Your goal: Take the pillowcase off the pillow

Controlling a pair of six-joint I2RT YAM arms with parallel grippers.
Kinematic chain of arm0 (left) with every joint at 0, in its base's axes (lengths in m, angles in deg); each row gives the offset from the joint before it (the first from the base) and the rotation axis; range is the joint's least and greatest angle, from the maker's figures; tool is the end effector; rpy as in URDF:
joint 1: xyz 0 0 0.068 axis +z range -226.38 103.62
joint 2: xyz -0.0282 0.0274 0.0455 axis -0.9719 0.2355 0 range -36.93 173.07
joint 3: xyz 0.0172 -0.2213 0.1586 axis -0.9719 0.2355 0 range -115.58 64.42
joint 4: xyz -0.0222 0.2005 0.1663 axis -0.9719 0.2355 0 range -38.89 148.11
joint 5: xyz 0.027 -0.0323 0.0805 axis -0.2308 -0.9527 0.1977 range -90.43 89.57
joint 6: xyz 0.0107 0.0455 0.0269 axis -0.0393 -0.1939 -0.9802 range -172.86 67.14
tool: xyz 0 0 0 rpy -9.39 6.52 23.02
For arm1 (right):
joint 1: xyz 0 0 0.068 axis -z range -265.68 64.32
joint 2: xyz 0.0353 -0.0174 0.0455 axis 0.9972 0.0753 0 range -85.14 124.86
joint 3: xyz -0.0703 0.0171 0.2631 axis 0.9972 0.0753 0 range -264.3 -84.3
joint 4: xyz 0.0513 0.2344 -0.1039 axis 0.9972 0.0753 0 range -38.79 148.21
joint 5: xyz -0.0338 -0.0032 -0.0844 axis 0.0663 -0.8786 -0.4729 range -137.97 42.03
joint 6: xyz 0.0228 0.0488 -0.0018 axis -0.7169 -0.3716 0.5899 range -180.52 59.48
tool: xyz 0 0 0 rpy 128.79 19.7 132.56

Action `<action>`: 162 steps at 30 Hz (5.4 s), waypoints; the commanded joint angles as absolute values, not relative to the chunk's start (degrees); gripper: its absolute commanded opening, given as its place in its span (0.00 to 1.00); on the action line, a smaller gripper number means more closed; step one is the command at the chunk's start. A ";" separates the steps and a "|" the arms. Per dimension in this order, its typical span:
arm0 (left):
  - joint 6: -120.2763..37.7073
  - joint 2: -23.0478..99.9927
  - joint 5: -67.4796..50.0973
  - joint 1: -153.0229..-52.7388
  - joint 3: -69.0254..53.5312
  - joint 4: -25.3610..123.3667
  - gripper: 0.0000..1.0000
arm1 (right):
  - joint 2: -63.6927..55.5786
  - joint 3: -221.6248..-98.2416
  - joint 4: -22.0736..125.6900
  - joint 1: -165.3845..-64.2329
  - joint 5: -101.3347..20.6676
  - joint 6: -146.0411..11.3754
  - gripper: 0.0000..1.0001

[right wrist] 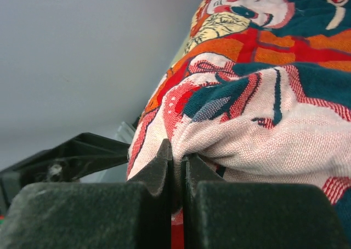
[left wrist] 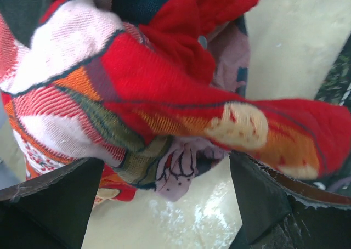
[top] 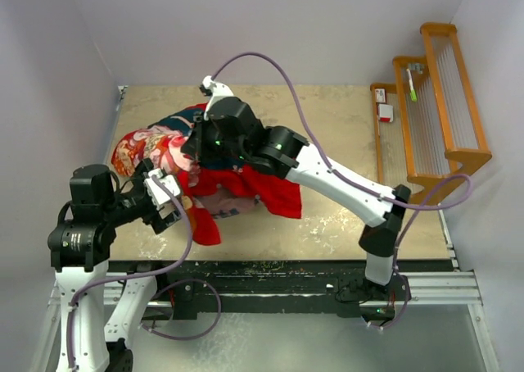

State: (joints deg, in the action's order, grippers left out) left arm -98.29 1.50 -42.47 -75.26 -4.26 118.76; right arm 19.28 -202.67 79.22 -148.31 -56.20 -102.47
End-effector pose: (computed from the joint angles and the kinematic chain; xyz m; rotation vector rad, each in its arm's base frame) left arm 0.0748 -0.0224 0.3918 1.1157 1.7243 -0.3183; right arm 0.1954 0.3662 0.4600 -0.2449 1.9584 1.1303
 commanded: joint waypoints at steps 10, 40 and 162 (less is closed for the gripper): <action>-98.26 -0.20 -34.13 -75.06 -0.14 101.28 1.00 | 17.18 -204.91 63.07 -149.89 -48.36 -107.50 0.00; -75.60 18.22 -44.15 -75.06 -30.24 109.40 0.00 | -16.17 -174.92 80.54 -137.45 -46.16 -85.42 0.78; -113.98 -4.38 -77.36 -37.20 -8.39 126.15 1.00 | 17.94 -224.70 74.52 -150.65 -82.58 -95.78 0.00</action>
State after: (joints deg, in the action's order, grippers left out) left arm -113.38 -5.56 -70.32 -39.61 -10.10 126.28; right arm 22.98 -223.50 84.88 -149.62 -81.54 -95.72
